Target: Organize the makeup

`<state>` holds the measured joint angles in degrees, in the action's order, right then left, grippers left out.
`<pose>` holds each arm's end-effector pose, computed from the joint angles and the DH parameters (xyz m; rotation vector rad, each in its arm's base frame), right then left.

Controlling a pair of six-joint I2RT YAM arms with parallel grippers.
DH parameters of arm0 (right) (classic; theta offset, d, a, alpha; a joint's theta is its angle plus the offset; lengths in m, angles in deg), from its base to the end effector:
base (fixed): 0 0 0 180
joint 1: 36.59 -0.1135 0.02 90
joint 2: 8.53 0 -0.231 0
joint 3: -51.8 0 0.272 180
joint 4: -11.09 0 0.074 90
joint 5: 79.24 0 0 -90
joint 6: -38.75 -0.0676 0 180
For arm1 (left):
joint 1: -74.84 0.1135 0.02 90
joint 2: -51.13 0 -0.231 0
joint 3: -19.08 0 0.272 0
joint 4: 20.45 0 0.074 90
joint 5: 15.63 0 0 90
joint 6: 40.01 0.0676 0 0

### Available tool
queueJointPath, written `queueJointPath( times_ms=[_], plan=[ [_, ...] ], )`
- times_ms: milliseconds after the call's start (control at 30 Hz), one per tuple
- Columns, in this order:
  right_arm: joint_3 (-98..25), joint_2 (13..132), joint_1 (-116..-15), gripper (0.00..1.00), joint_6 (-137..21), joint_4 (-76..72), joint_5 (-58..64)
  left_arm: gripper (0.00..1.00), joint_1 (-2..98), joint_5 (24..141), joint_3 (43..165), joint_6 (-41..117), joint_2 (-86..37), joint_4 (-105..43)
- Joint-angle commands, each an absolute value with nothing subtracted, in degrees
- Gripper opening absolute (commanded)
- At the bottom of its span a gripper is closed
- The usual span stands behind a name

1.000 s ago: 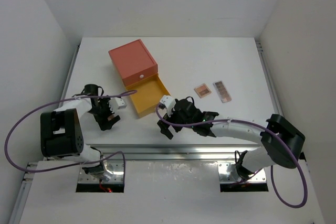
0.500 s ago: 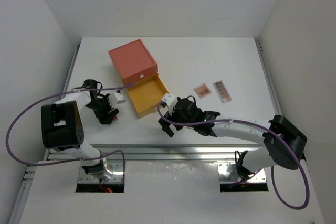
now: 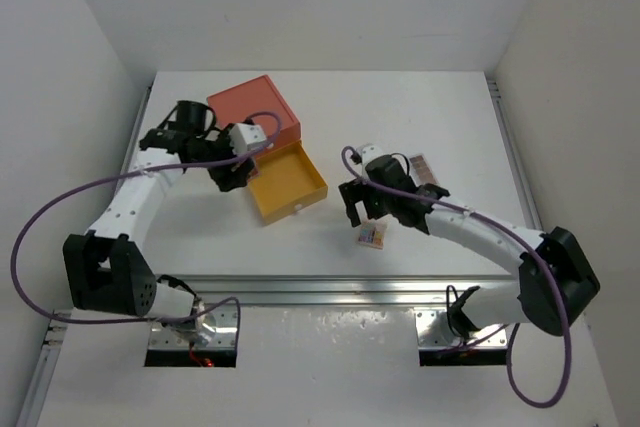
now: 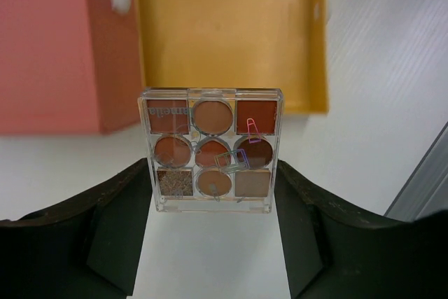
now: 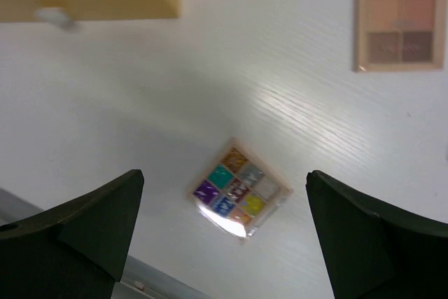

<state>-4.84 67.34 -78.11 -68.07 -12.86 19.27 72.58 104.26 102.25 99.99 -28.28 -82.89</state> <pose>0.2486 0.2067 0.1515 -0.4265 2.2998 0.3414 0.3163 -0.0462 0.2451 1.2297 2.0952 -0.3165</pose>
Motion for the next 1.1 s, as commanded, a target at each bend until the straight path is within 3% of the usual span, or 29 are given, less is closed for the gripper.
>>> queueJointPath(
  times_ms=[0,233,333,467,600,700,733,1067],
  plan=[
    [-10.6,70.6,-72.7,0.99,-72.6,-28.0,21.5,0.47,63.5,102.7,102.0,84.6,-30.8,-73.5],
    [-10.0,73.8,-69.2,0.99,-62.8,-27.6,11.6,0.48,57.2,96.8,102.4,77.2,-41.5,-61.9],
    [-11.3,77.0,-68.9,0.99,-55.7,-32.0,10.4,0.56,56.6,95.6,102.4,77.2,-44.1,-60.4],
    [-16.9,80.2,-68.3,0.99,-68.5,-39.3,17.1,0.69,54.9,94.3,99.9,76.7,-45.3,-57.5],
    [-10.2,78.8,-69.6,0.99,-82.5,-26.2,16.6,0.77,53.4,93.5,99.9,75.7,-47.0,-56.4],
    [-9.5,80.5,-70.2,0.99,-88.7,-23.9,19.8,0.79,53.4,93.5,99.4,75.7,-47.6,-56.4],
    [-10.0,81.1,-70.2,0.99,-90.0,-24.1,20.2,0.84,53.4,92.9,99.4,75.7,-47.6,-56.4],
    [-10.6,87.6,-70.7,0.97,-95.4,-22.3,20.7,0.86,53.4,92.9,106.8,71.2,-45.8,-58.9]
  ],
)
